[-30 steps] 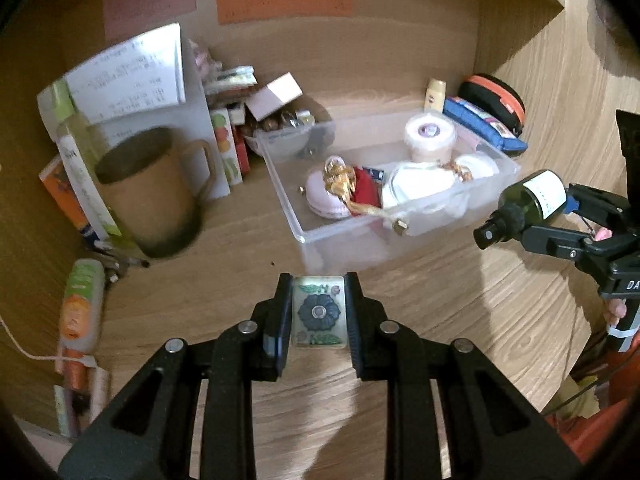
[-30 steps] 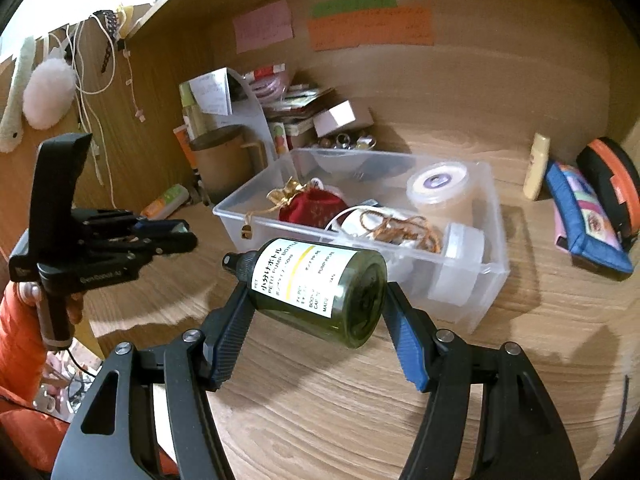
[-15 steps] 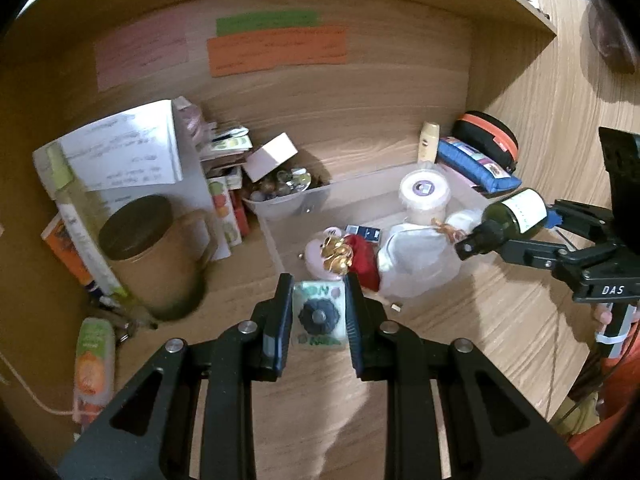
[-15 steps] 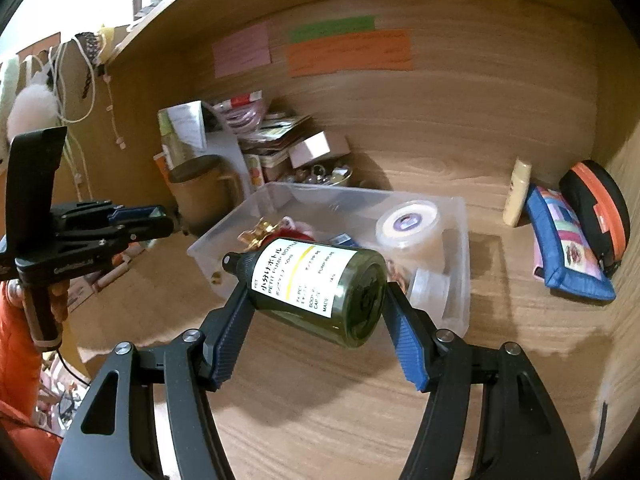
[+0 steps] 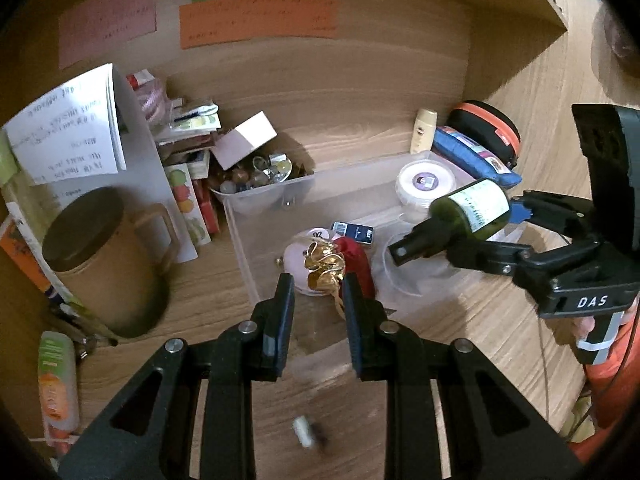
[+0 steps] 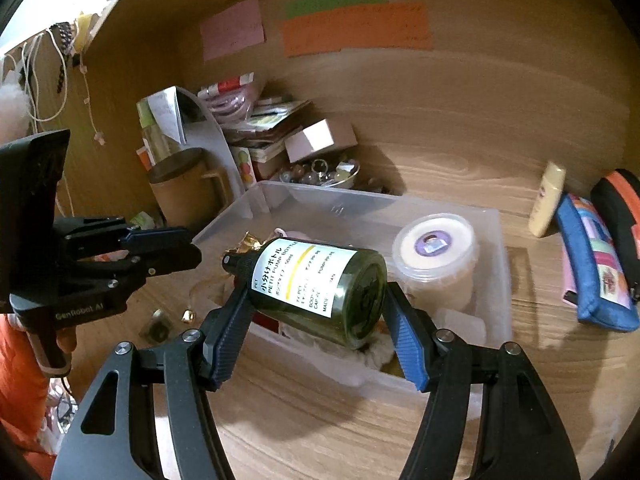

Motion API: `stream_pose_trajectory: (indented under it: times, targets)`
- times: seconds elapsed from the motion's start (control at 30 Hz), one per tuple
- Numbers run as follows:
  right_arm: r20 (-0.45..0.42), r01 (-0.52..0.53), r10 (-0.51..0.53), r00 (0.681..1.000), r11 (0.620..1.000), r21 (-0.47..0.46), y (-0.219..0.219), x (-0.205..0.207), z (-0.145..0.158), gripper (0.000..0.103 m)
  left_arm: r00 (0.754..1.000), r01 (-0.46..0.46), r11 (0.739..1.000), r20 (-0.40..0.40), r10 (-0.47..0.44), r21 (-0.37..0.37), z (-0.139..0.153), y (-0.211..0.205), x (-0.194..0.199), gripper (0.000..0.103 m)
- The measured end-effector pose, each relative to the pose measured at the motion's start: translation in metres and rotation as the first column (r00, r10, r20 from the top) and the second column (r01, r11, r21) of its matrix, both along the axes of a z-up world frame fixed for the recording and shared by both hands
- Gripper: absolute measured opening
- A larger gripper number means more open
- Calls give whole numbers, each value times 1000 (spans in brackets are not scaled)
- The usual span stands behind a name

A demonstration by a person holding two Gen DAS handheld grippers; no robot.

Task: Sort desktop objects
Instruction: 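Carry the bottle into the box and open the right gripper while the left holds the card, then lower the green card into the box and open the left gripper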

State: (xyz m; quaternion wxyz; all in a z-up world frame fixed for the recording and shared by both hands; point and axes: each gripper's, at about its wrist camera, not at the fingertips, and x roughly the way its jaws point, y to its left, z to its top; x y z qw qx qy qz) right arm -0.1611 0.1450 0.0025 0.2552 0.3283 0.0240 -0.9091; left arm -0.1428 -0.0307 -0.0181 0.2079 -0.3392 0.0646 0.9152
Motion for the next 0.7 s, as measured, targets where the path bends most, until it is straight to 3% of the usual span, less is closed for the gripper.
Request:
stream_pose_trajectory:
  times: [0.23,0.4,0.47,0.7]
  targets:
    - [54,-8,8,999,1000,1,-6,-14,-14,62,1000,-28,999,-9,28,26,-1,-15,7,24]
    - [60,-4,4,998,1000,6,-8,-16,-19,62,998,-65,997,2,65,34,-8,-36,23,35]
    - [62,-5,4,998,1000,6,-8,-17,-19,62,997,-79,996,21,78,30,-16,-44,29,45]
    - [60,12,-13,998,1000,18,-11,-17,-21,62,992,-72,997,109,69,21,-45,-49,43,46]
